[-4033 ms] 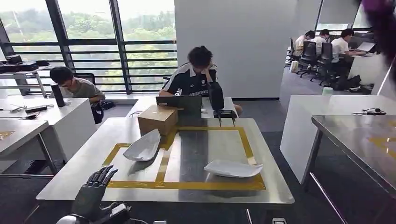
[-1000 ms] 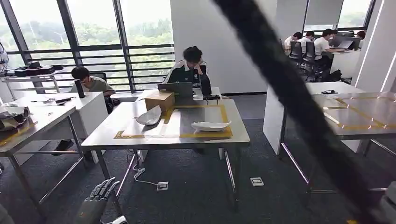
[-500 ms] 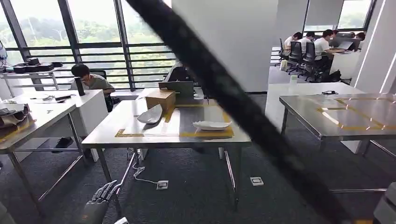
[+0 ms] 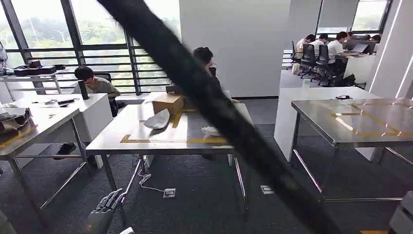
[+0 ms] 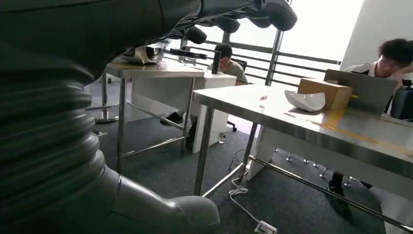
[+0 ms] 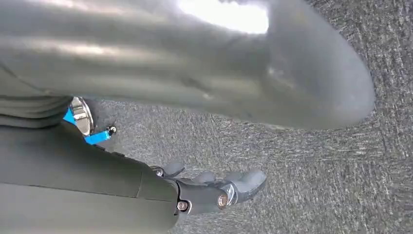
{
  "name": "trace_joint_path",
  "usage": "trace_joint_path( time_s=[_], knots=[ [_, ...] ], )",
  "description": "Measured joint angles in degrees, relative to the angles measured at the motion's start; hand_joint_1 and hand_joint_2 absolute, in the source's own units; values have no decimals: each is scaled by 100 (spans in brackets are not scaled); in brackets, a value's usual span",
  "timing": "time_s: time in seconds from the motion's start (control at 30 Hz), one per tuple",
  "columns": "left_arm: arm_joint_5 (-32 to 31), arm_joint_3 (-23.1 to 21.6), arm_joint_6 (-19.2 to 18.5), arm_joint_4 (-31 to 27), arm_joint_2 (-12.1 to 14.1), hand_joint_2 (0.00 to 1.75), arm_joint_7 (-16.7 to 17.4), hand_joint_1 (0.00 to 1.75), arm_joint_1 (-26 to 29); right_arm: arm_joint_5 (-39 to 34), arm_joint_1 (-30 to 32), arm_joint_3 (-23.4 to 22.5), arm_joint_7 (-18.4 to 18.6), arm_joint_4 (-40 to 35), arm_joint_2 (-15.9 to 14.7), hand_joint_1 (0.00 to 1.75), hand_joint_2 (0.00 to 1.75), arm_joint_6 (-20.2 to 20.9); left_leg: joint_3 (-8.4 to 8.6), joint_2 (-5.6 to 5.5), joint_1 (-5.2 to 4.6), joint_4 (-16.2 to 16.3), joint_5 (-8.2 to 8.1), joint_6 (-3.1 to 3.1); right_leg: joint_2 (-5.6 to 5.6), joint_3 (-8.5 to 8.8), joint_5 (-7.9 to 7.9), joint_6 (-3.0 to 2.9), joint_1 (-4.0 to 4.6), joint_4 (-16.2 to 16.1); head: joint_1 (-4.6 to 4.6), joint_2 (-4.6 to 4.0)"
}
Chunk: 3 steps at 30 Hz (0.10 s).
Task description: Take the parts from the cabinet and place them on the table.
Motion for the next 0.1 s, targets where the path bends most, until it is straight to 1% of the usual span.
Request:
trace_joint_path(
  time_s=[0.1],
  knots=[
    [7,7,-18,2,0,175,-20,0,0,-2,0,-9,11,0,0,0,175,2,-1,0,0,1,0,0,0,0,1,1,0,0,0,0]
  ],
)
